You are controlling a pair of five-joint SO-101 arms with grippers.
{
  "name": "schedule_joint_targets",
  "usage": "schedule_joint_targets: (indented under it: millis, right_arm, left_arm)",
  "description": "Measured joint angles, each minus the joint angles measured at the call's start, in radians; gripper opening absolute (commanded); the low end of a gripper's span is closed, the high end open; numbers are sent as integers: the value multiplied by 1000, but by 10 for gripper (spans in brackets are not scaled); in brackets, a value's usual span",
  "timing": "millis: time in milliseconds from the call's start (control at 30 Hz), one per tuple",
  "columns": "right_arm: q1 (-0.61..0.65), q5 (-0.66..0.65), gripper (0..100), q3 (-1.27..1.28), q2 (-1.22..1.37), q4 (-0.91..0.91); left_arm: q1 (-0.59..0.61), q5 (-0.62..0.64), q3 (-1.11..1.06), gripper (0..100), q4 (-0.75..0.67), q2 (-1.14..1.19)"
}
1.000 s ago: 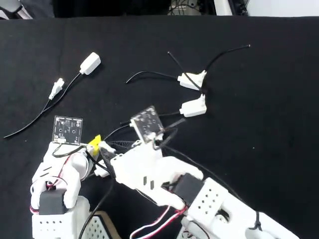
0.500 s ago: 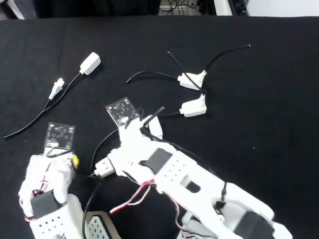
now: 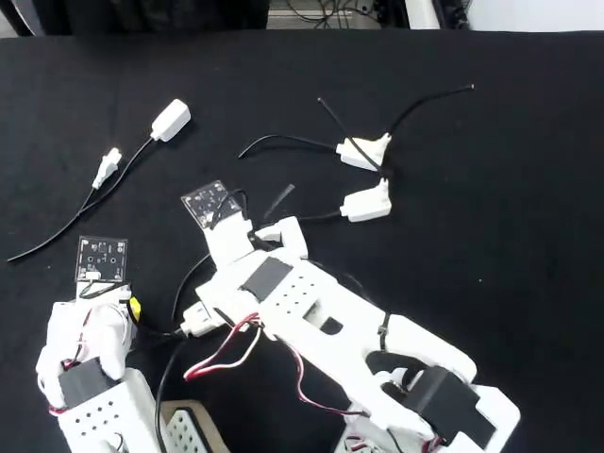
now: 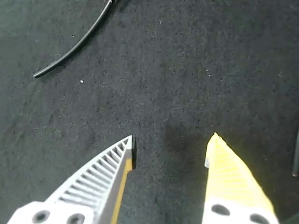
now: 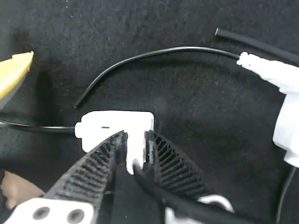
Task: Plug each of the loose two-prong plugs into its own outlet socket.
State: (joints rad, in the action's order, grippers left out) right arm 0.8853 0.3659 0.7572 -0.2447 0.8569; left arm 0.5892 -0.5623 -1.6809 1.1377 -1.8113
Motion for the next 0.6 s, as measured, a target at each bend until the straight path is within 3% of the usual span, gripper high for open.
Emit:
schedule_joint_targets:
  millis: [200,467,600]
  right_arm:
    - [-2,0,12,-2,8,25]
    - [12,0,12,-126,199,34]
    - [12,-2,12,-203,249,129]
  left_arm:
    - [0,6,0,249,0,0]
    - [0,6,0,249,0,0]
    - [0,6,0,249,0,0]
